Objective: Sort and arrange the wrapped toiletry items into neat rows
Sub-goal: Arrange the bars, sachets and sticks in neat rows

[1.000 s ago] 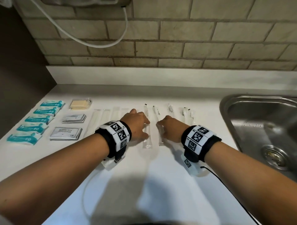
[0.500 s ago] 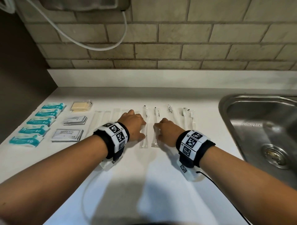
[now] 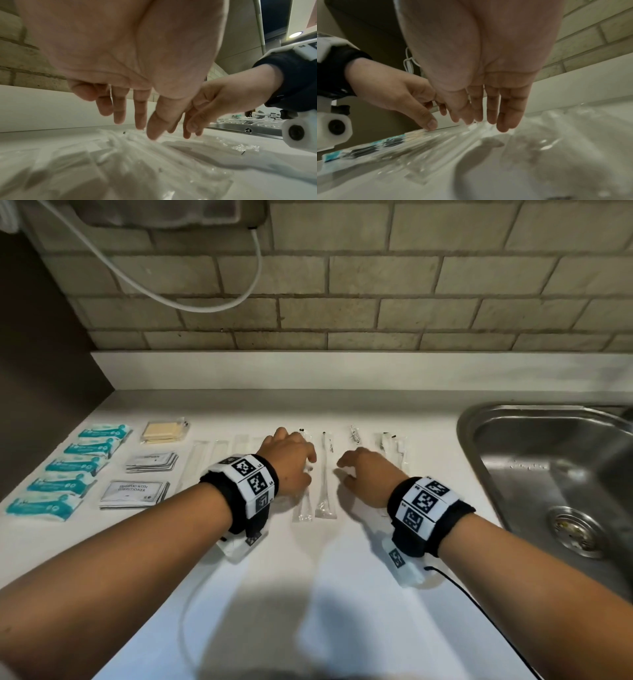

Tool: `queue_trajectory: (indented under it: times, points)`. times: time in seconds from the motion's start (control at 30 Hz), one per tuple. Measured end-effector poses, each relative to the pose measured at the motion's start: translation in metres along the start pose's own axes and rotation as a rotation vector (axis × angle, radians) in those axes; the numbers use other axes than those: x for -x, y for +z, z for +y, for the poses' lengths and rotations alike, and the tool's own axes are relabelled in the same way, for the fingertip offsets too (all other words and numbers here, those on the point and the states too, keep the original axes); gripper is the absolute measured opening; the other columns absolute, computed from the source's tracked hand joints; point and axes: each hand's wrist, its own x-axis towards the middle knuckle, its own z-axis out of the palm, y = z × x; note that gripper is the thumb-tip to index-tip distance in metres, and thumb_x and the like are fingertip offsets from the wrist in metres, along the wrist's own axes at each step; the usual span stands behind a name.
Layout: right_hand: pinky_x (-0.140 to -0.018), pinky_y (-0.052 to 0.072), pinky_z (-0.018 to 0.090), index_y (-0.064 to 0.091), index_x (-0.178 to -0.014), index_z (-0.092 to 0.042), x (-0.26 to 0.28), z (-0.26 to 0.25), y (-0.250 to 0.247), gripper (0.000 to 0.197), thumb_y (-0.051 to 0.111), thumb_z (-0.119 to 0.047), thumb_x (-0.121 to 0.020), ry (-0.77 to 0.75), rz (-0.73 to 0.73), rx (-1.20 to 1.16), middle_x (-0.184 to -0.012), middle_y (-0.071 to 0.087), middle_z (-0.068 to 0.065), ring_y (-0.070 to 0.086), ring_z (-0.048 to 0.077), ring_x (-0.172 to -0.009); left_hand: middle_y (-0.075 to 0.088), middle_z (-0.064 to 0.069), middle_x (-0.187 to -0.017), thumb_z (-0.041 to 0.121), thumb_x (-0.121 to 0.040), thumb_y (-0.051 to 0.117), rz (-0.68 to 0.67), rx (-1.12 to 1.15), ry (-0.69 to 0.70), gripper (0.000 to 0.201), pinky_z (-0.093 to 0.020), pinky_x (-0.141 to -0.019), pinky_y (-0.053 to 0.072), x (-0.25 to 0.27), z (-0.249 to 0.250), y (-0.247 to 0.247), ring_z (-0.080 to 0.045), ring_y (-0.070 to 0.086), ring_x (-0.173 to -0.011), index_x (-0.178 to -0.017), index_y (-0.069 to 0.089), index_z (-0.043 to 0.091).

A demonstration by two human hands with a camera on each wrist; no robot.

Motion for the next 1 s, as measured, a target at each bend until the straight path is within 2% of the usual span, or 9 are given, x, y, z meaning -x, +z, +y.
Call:
queue_trajectory:
  times: [0.17,0.37,0.43,0.53,0.63,0.7,0.77,0.83,1.0]
  points:
    - [-0.098,0.046,0.039,0.061,-0.120,-0.021,0.010,0.035,-0.031,0.030,0.051,-0.026,-0.092,0.160,0.131,0.102,-0.126,0.060,0.005,0.052,0.026,-0.117,0.058,-0.004,-0.125,0.033,-0.095,0.051,0.060,0.208,0.064,0.037,-0.033,-0.095,0.042,-0.032,0.039,0.000,-0.025,0.053,-0.116,-0.131,0.051,0.024]
    - [-0.106,0.037,0.042,0.042,-0.143,-0.032,0.019,0.052,-0.033,0.053,0.055,-0.029,-0.092,0.197,-0.073,0.200,-0.143,0.043,0.004,0.034,0.027,-0.133,0.054,-0.011,-0.139,0.028,-0.102,0.040,-0.018,0.253,0.106,0.039,-0.031,-0.101,0.040,-0.060,0.089,0.007,-0.028,0.052,-0.125,-0.138,0.051,0.020]
    - [-0.107,0.037,0.042,0.043,-0.143,-0.033,0.020,0.055,-0.027,0.052,0.056,-0.028,-0.093,0.201,-0.099,0.187,-0.143,0.043,0.004,0.036,0.026,-0.131,0.061,-0.012,-0.128,0.027,-0.102,0.040,-0.081,0.176,0.083,0.035,-0.033,-0.095,0.045,-0.064,0.097,0.010,-0.029,0.057,-0.116,-0.127,0.061,0.013]
    - [-0.108,0.038,0.042,0.046,-0.141,-0.031,0.021,0.058,-0.022,0.049,0.055,-0.028,-0.093,0.198,-0.094,0.174,-0.144,0.043,0.005,0.038,0.028,-0.131,0.069,-0.014,-0.099,0.033,-0.095,0.052,-0.099,0.107,0.027,0.030,-0.032,-0.072,0.050,-0.070,0.095,0.017,-0.030,0.066,-0.093,-0.094,0.068,0.007]
    - [-0.108,0.039,0.041,0.048,-0.140,-0.026,0.021,0.058,-0.023,0.046,0.054,-0.026,-0.094,0.191,-0.112,0.195,-0.143,0.043,0.006,0.039,0.028,-0.131,0.057,-0.010,-0.065,0.032,-0.082,0.067,-0.055,0.161,-0.045,0.034,-0.028,-0.055,0.042,-0.068,0.091,0.023,-0.033,0.066,-0.075,-0.060,0.051,0.012]
    - [-0.106,0.040,0.041,0.051,-0.137,-0.023,0.020,0.057,-0.023,0.044,0.054,-0.024,-0.093,0.190,-0.112,0.199,-0.141,0.045,0.006,0.040,0.028,-0.130,0.057,-0.006,-0.063,0.025,-0.076,0.070,-0.051,0.219,-0.091,0.027,-0.029,-0.055,0.046,-0.063,0.090,0.024,-0.034,0.068,-0.078,-0.061,0.055,0.009]
    - [-0.107,0.040,0.041,0.049,-0.140,-0.022,0.021,0.056,-0.021,0.048,0.056,-0.023,-0.092,0.192,-0.118,0.191,-0.142,0.044,0.006,0.039,0.028,-0.131,0.063,-0.004,-0.076,0.019,-0.073,0.070,-0.038,0.320,-0.101,0.012,-0.031,-0.063,0.050,-0.056,0.090,0.024,-0.032,0.061,-0.070,-0.073,0.063,0.009]
    - [-0.107,0.040,0.040,0.045,-0.142,-0.024,0.022,0.056,-0.020,0.052,0.056,-0.023,-0.092,0.192,-0.125,0.182,-0.142,0.043,0.006,0.039,0.028,-0.132,0.056,-0.002,-0.080,0.014,-0.075,0.068,0.005,0.459,-0.098,0.009,-0.028,-0.066,0.043,-0.051,0.089,0.024,-0.023,0.050,-0.070,-0.079,0.060,0.016]
    - [-0.096,0.046,0.036,0.056,-0.131,-0.023,0.026,0.054,-0.021,0.043,0.057,-0.021,-0.088,0.184,-0.099,0.161,-0.130,0.054,0.007,0.050,0.028,-0.120,0.052,-0.004,-0.077,0.012,-0.078,0.063,-0.024,0.492,-0.148,0.014,-0.031,-0.065,0.040,-0.043,0.089,0.028,-0.021,0.047,-0.072,-0.071,0.052,0.019]
